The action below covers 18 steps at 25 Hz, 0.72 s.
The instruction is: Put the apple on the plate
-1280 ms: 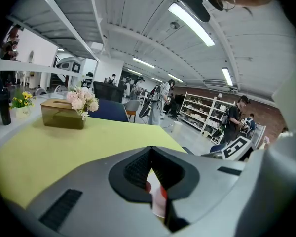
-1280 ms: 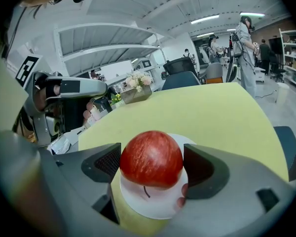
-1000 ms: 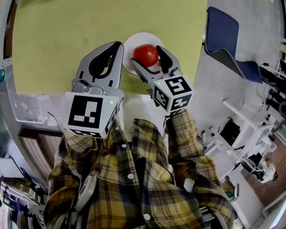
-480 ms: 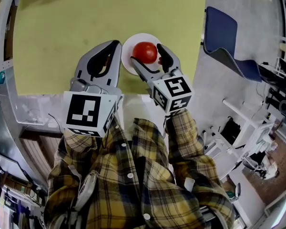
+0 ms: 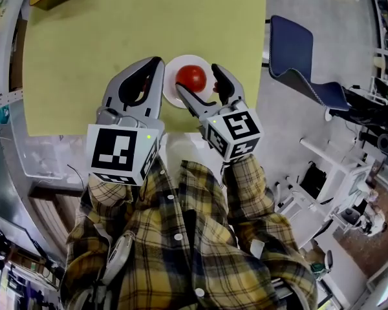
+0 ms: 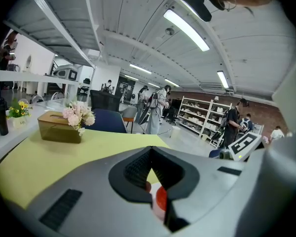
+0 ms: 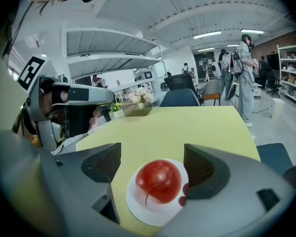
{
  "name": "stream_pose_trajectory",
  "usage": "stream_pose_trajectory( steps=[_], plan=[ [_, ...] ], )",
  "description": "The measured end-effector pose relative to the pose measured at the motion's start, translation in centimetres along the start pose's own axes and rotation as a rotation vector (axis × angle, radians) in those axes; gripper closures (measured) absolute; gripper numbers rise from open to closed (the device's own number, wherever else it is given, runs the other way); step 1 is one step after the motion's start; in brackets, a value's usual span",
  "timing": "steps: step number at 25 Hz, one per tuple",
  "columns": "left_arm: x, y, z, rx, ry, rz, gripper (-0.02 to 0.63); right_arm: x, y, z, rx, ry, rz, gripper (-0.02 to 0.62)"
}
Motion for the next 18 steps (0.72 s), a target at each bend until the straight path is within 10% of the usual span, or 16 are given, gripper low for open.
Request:
stream_pose_trajectory(
  steps=[18],
  plan=[
    [-2.5,3.8,-8.4,0.069,0.132,0.045,0.6,-8.2,-2.1,-10.2,0.108,0.281,-0.074,0.315]
  ],
)
Point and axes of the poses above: the fingertips, and each gripper's own axes: x forward along the fingers, y to its right, z out of its underside, the point moved 6 cm from there along -x, backward along the fingers, and after that the axes turned 2 degrees about -x, right-handed, at the moved point
